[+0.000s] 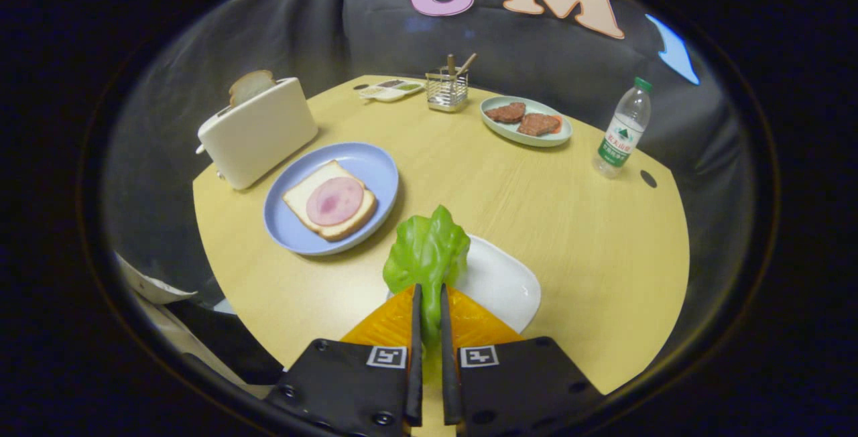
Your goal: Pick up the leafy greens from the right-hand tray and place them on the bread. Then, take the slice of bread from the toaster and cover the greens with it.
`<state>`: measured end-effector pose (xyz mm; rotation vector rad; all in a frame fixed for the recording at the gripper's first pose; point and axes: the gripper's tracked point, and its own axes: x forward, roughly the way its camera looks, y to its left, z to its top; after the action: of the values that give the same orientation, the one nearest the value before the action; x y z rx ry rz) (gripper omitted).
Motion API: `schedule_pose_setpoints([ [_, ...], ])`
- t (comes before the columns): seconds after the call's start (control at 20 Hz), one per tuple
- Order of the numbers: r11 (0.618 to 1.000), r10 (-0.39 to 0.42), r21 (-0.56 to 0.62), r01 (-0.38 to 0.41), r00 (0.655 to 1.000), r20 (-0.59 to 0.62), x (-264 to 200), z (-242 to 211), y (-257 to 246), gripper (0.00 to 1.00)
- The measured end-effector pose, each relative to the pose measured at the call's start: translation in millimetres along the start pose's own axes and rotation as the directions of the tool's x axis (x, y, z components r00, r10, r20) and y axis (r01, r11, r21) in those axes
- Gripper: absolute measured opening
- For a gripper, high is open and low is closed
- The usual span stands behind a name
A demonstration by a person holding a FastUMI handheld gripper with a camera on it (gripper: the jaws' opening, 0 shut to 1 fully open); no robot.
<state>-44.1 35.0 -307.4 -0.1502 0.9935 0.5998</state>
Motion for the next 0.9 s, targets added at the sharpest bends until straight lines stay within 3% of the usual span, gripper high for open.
schedule_pose_setpoints([
  [0.4,0.999,0.034,-0.009,-0.033,0.998,0.051,1.3,44.0,46.4,0.15],
  [0.9,0.995,0.091,-0.058,-0.087,0.994,0.056,34.9,86.7,105.5,0.17],
])
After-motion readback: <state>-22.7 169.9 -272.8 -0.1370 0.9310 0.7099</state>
